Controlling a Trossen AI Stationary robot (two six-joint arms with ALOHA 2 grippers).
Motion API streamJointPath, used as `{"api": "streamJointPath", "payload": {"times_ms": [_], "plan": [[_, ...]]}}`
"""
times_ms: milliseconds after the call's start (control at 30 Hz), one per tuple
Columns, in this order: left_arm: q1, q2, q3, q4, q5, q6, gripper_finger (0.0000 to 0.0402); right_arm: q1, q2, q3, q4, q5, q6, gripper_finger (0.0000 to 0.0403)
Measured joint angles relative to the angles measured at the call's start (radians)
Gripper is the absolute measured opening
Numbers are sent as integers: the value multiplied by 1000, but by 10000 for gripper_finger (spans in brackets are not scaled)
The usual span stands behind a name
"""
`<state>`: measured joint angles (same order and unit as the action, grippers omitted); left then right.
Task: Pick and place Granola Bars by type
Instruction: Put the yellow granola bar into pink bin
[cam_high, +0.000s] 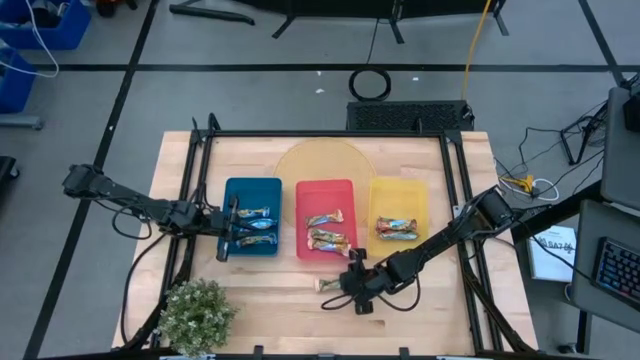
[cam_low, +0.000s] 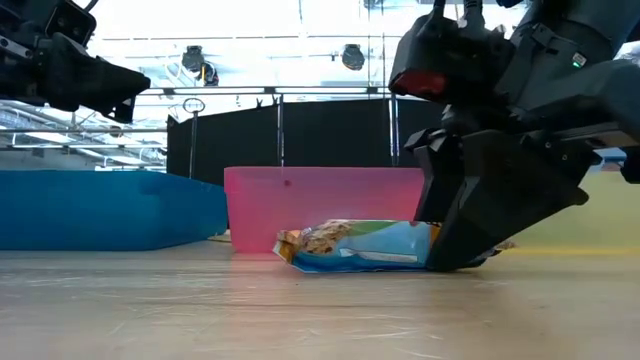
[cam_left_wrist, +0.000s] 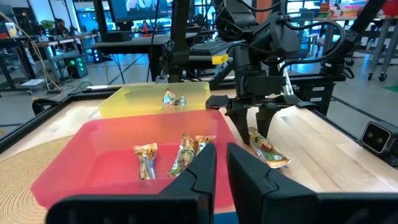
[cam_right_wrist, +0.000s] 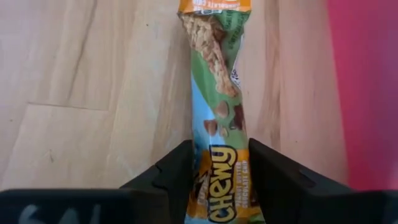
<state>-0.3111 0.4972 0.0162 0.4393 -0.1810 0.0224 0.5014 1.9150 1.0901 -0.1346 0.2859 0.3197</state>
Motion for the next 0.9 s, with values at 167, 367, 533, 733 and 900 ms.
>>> {"api": "streamJointPath", "payload": {"times_ms": [167,367,533,733,900], "plan": [[0,0,0,-1,0,0,47,3,-8,-2,17,-4,-54,92],[0,0,0,-5,0,-2,47,6,-52,1,48,-21,-104,42],[0,0,-1,-19,0,-2,47,6,-143,30,52,-28,-188,54],[0,0,-1,-18,-3,-1,47,-83,-317,47,55,131,-404,46],[0,0,-1,-18,-3,2,47,-290,-369,47,5,25,-452,40]]}}
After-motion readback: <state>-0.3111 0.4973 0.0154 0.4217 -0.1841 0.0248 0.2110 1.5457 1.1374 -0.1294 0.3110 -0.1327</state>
